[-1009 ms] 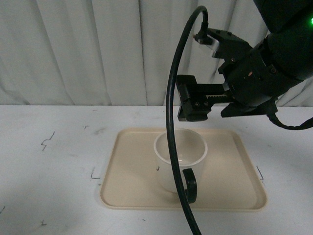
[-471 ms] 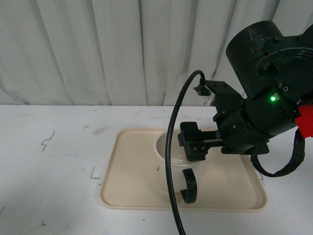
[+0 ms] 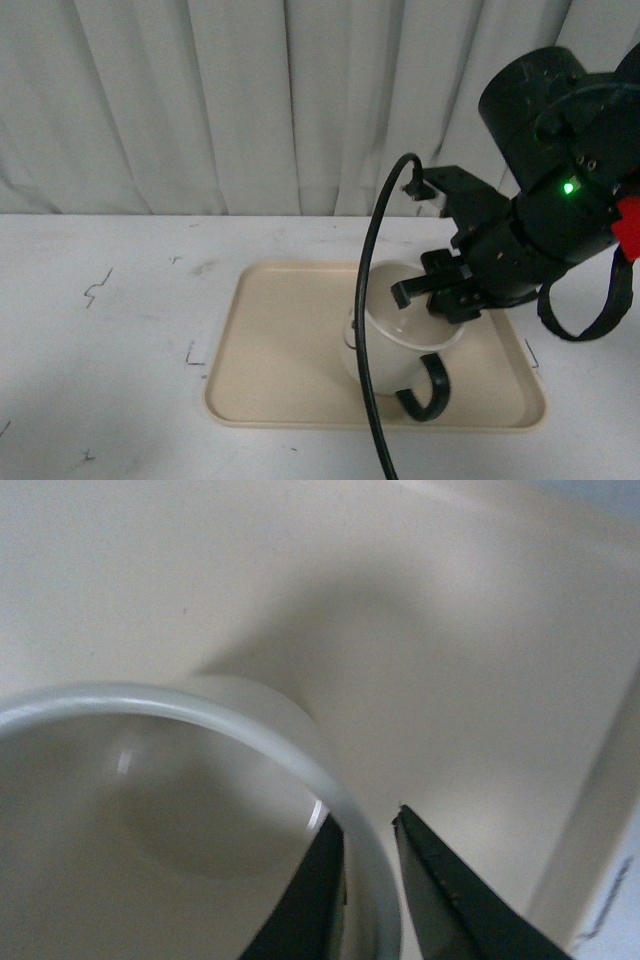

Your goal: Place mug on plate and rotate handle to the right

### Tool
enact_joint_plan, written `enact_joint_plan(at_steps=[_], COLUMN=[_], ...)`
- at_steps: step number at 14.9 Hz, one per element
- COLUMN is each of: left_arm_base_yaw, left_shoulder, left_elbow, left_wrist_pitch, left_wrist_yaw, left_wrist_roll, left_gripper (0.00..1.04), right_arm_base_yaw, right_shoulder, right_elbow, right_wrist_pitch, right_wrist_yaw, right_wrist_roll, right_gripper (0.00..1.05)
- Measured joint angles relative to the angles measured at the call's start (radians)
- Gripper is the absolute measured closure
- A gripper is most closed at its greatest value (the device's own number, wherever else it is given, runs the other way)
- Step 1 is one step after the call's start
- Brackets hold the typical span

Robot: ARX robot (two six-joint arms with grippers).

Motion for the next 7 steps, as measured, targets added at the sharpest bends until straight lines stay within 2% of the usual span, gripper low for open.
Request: enact_joint_plan(at_steps=[2,5,6,7], left_arm_base_yaw=[0.0,0.0,0.0,0.0], left_shoulder=[0.0,0.0,0.0,0.0], left_elbow=[0.0,0.0,0.0,0.0], left_wrist_pitch=[0.0,0.0,0.0,0.0], left_wrist_yaw=[0.0,0.0,0.0,0.0], left_wrist_roll=[0.0,0.0,0.0,0.0], left_gripper=[0.07,0.07,0.07,0.07], right_arm_base_yaw=[-0.029,-0.05,-0.048,-0.042], right_shoulder=[0.01,0.05,0.073,0.089], right_elbow=[0.095,0.299,0.388,0.433], right_wrist_pitch=[-0.071,-0.243,-0.357,-0.408], right_wrist_yaw=[-0.029,-0.074,-0.082,-0.099], right_wrist_roll=[-0.162,-0.438,-0.61,-0.714], right_gripper=[1.02,1.02,1.02,1.02])
